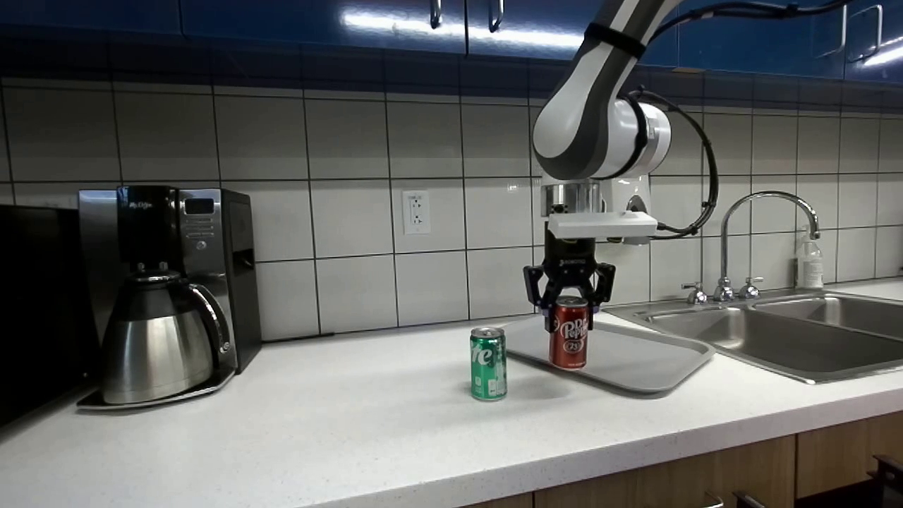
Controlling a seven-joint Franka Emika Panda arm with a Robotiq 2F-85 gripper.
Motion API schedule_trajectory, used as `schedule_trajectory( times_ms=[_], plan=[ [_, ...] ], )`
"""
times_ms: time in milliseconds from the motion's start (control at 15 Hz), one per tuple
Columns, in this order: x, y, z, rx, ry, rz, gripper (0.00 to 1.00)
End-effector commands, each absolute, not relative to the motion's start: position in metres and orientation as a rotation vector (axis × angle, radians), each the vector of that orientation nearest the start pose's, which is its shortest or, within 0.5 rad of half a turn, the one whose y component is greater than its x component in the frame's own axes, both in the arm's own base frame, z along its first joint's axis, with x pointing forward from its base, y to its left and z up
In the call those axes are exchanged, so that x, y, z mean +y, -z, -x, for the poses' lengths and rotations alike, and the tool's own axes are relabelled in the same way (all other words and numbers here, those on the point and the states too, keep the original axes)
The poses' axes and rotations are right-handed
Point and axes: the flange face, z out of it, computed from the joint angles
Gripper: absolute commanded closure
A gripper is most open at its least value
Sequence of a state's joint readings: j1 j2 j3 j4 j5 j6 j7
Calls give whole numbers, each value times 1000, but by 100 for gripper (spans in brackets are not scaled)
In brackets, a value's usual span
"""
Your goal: Put the two soda cans onto the tray
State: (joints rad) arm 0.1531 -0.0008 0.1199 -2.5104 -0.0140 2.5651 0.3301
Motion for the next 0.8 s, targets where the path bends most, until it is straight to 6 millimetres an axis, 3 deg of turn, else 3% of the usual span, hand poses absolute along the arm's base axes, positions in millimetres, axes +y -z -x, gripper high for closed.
schedule_trajectory(
  times_ms=[0, 733],
  plan=[
    [110, -306, -452, 145, 152, 3128, 62],
    [46, -305, -473, 326, 179, 3122, 62]
  ],
)
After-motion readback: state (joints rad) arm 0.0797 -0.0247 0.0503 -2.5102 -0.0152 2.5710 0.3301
